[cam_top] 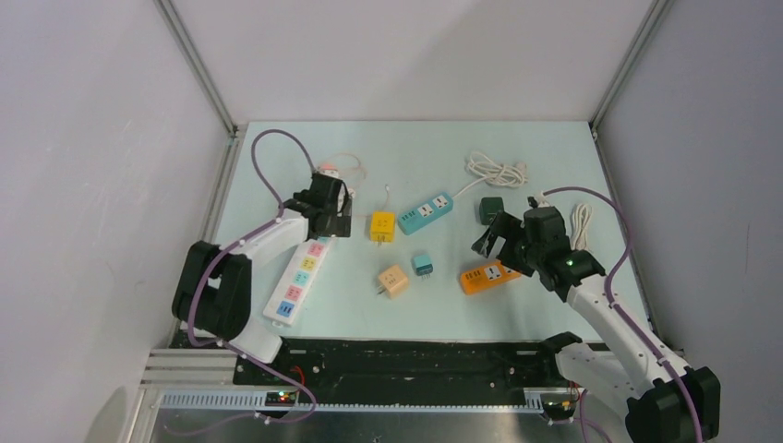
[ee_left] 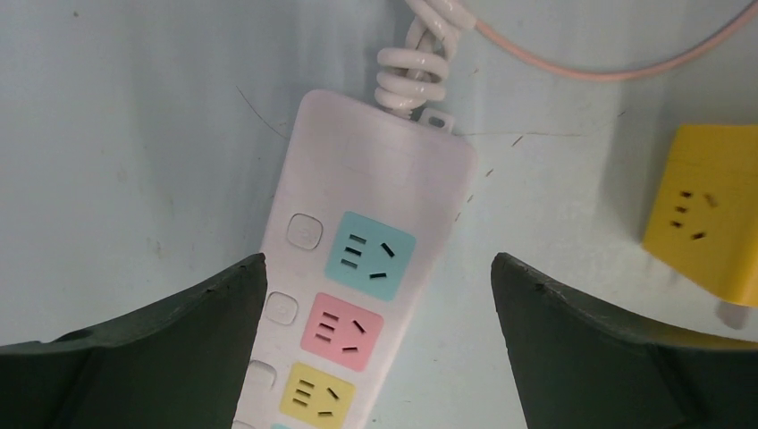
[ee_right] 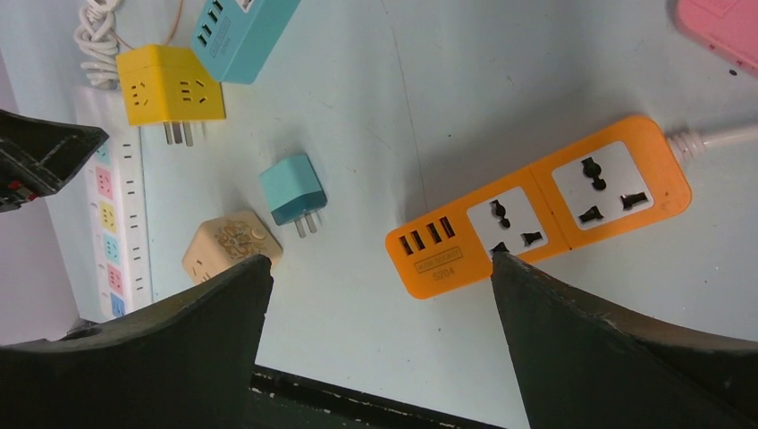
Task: Insert the plug
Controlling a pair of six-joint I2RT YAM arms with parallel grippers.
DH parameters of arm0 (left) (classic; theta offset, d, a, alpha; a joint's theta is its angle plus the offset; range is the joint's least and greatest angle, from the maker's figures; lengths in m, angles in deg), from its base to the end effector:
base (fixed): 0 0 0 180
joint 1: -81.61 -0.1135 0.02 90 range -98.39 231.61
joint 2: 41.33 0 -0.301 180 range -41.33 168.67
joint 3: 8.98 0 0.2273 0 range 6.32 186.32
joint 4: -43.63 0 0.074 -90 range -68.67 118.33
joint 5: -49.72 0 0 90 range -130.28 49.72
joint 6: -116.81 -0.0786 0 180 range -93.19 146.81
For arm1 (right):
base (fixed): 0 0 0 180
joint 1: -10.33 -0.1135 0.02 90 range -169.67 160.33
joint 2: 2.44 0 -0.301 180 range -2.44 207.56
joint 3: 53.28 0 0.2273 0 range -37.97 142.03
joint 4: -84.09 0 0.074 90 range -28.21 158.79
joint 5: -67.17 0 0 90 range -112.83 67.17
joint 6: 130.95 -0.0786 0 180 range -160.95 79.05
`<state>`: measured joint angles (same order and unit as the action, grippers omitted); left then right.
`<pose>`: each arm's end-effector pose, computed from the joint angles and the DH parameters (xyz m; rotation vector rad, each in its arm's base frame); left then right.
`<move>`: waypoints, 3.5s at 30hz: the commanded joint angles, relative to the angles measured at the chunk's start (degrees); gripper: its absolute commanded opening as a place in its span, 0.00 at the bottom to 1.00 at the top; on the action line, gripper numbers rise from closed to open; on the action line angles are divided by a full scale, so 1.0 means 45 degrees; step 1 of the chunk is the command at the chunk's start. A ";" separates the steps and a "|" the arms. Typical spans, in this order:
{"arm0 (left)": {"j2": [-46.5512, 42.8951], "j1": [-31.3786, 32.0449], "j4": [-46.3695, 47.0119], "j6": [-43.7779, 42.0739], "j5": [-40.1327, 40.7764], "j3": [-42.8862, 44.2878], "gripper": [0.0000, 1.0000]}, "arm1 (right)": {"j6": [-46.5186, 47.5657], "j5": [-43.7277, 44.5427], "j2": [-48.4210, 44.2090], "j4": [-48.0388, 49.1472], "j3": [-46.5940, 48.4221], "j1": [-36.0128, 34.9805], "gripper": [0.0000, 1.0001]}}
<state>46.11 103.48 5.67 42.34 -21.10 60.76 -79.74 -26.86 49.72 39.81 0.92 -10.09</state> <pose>0.2943 -0.0903 0.2227 0.0078 2.4713 0.1505 0.1624 0.0664 0.2568 0.3438 2.3587 0.5942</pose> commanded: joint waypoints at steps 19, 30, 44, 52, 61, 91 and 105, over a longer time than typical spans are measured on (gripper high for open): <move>0.2431 -0.1631 -0.1773 -0.2955 -0.3587 0.1966 1.00 | -0.0439 -0.0064 0.0313 0.0159 -0.0052 -0.0786 0.98; 0.3365 -0.1434 -0.2115 -0.2654 -0.4163 0.2770 0.79 | -0.0706 0.0249 0.0372 0.0329 -0.0049 -0.1239 0.95; 0.4436 0.0489 -0.2285 -0.5023 -0.3266 0.4954 0.81 | -0.1180 0.0227 0.0367 0.0792 -0.0049 -0.1520 0.88; 0.3852 0.0368 -0.2301 -0.4847 -0.2135 0.4770 0.99 | -0.0950 0.0424 0.0742 0.0795 -0.0034 -0.1815 0.96; 0.1552 0.0348 -0.2281 -0.3138 -0.0847 0.4549 1.00 | -0.0549 0.1063 0.1858 0.0729 0.0723 -0.3076 0.99; -0.1429 0.7025 0.4604 -0.1942 -0.2431 -0.2854 1.00 | -0.1129 0.0666 0.2121 0.1200 0.0820 -0.4044 0.87; -0.1693 0.7117 0.5774 -0.1382 -0.2866 -0.4398 0.91 | -0.1214 0.0663 0.1963 0.0735 0.0827 -0.3854 0.87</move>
<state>41.15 135.09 28.80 35.28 -35.22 43.01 -84.50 -24.24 59.80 43.53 2.26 -27.78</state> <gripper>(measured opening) 0.915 0.871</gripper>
